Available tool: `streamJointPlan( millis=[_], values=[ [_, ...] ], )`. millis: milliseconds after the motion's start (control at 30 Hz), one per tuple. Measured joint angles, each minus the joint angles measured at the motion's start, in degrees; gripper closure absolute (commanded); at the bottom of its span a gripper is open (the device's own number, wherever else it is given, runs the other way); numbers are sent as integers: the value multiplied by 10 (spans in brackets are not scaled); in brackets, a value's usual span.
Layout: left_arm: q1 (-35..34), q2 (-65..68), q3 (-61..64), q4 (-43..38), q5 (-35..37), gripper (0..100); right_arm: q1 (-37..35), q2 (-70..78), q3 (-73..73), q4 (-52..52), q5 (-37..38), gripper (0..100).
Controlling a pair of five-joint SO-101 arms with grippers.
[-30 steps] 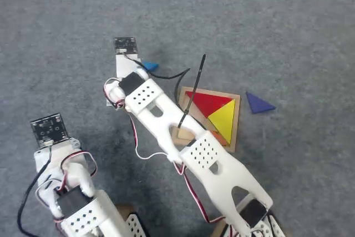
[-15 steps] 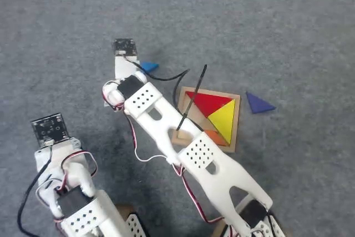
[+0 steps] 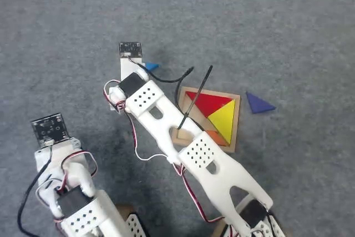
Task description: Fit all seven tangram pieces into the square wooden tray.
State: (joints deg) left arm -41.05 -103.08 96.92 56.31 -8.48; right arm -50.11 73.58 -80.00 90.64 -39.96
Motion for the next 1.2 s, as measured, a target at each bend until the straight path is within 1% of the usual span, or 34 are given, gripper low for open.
streamJointPlan(
  millis=[67,133,200,300,467,567,700,767,867,1067,1200],
  values=[
    [0,0,0,0,0,985,5,-1,-3,38,0,829],
    [0,0,0,0,0,985,14,-2,-15,77,27,829],
    [0,0,0,0,0,985,29,-1,-16,93,84,845],
    [0,0,0,0,0,985,55,-4,-18,97,174,894],
    [0,0,0,0,0,985,78,-41,-11,98,270,907],
    [0,0,0,0,0,985,78,-96,31,98,274,889],
    [0,0,0,0,0,985,91,-171,132,98,274,770],
    [0,0,0,0,0,985,91,-187,171,97,274,731],
    [0,0,0,0,0,985,89,-187,184,82,274,740],
    [0,0,0,0,0,985,69,-165,184,-3,308,753],
    [0,0,0,0,0,985,71,-149,184,-26,309,752]
  ],
)
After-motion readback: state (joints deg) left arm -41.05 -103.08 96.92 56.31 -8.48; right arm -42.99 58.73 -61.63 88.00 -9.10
